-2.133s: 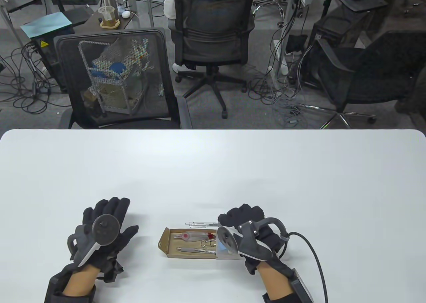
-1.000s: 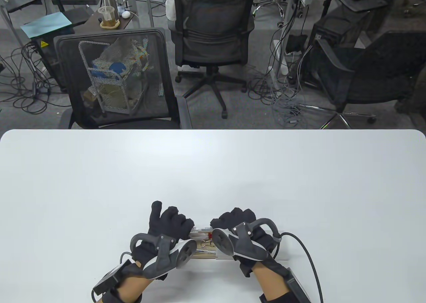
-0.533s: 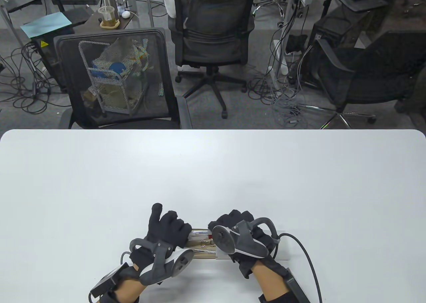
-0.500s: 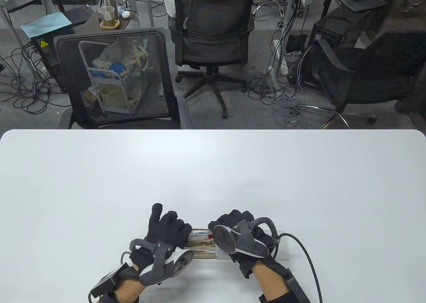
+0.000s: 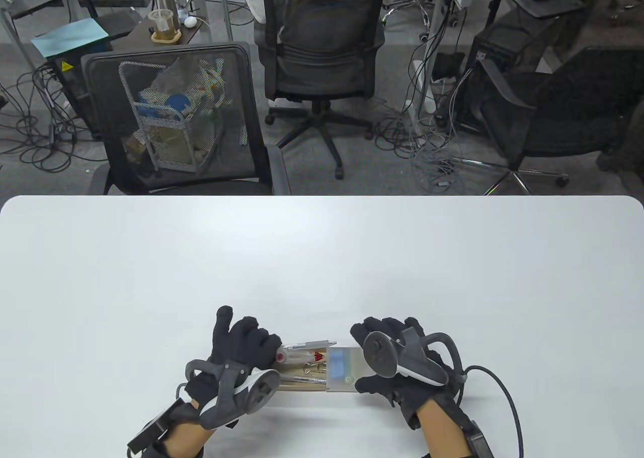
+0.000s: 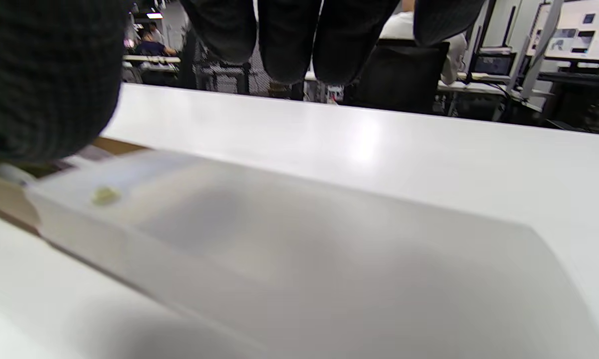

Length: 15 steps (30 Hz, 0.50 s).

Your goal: Pack snap-button pull-out pencil case

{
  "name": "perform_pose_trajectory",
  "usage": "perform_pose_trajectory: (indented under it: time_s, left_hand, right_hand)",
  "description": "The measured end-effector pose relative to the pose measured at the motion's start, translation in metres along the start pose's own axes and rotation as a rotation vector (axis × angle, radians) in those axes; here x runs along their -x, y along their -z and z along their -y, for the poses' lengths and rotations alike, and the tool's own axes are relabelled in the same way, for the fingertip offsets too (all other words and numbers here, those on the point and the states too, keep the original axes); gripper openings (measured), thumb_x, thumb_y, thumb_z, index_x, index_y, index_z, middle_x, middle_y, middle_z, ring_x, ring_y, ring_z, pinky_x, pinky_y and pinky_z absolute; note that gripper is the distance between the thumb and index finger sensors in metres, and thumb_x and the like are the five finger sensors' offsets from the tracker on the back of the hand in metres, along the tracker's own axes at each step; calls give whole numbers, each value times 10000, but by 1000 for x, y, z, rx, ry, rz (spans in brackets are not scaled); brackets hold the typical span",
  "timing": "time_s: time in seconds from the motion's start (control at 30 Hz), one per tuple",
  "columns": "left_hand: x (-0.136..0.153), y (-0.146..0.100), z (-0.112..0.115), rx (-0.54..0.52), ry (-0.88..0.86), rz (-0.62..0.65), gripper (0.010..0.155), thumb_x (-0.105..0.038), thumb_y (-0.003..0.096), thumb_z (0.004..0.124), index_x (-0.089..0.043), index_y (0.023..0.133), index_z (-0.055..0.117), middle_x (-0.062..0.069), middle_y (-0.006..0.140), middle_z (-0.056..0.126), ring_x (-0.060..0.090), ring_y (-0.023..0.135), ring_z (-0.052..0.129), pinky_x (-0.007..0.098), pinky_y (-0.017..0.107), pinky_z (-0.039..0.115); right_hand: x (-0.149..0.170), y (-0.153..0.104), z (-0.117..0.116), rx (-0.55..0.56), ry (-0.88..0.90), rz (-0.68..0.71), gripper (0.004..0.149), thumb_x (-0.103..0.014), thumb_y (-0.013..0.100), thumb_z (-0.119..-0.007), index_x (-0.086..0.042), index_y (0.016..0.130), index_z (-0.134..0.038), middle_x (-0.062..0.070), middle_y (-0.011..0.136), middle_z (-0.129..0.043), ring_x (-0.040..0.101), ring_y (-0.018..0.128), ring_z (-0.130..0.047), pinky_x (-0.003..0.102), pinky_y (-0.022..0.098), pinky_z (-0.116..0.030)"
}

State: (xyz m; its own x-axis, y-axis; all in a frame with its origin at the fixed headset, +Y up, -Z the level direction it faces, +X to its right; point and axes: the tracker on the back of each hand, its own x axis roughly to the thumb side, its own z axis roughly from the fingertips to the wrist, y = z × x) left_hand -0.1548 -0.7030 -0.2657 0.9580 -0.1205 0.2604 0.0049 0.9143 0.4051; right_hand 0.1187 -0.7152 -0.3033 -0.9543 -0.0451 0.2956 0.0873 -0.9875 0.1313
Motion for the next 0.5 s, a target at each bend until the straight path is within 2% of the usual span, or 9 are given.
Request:
perform_pose_trajectory:
  time_s: [0.2,0.5]
  left_hand:
    - [5,0,2,27,-8,-12,426,-430,297,962,-373,718,991,-130,767,1020,165,910,932,622,852,451]
    - [11,3,-2,92,8,-20,423,-420,300,958,-393,721,985,-145,784,1009,155,929,919,617,857,445]
  right_hand:
    - [14,6,-31,-74,23,-38,960,-659,244,-883,-414,1067,-454,-73,1196,-530,277,1088,-570,634,784,-434]
    - [20,8,-43,-61,66,-24,904,-622,256,-897,-403,1048,-519,-98,1156,-605,266,1050,-643,613,776,-510]
